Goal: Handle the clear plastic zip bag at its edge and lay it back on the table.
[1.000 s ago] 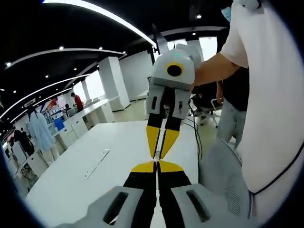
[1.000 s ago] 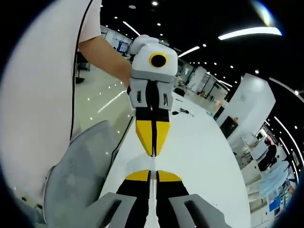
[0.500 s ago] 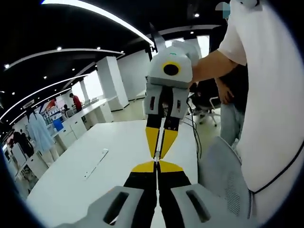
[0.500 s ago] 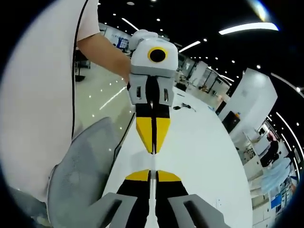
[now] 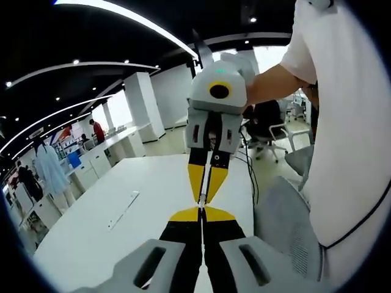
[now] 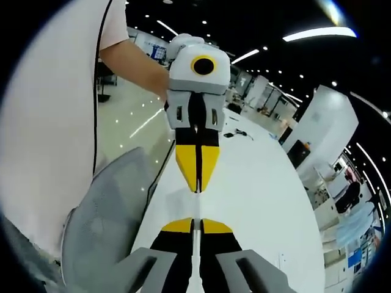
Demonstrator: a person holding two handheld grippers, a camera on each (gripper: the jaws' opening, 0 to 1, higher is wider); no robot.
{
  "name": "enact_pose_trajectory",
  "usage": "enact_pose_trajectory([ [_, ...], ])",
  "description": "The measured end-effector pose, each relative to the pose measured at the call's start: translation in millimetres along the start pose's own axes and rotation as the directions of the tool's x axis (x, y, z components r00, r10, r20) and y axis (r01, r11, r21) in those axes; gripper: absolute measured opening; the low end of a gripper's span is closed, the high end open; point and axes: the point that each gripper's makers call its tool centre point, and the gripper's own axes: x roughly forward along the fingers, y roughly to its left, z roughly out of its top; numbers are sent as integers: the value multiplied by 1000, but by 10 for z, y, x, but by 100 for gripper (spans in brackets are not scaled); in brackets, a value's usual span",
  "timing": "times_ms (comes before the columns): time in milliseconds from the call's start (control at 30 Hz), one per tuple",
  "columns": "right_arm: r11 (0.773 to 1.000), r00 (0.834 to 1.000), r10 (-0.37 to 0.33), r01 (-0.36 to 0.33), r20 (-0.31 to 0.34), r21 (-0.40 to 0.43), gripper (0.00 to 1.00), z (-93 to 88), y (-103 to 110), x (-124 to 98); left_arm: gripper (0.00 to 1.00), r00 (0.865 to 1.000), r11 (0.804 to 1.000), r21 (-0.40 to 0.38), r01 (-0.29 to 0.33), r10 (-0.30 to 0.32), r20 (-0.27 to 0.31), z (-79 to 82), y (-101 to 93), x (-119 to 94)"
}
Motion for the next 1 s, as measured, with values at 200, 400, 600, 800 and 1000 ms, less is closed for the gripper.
enact_pose_trajectory([
  [200,1000,1000,-1,1,-4,3,0,-5,-6,-6,0,1000,1000,-5,0,0,3,7,4,1],
  [400,1000,1000,-1,1,-7,12,0,-35,0,-12,0,1000,1000,-12,-7,7,4,5,14,-14],
  [600,1000,1000,-2,2,-14,17,0,-77,-4,-35,0,1000,1000,-10,-9,9,7,9,21,-30],
  [800,1000,1000,-5,5,-21,28,0,-126,-10,-67,0,1000,1000,-14,-14,15,10,14,40,-54],
  [1000,999,1000,-8,8,-19,38,0,-132,-13,-79,0,1000,1000,-14,-16,16,11,15,46,-61],
])
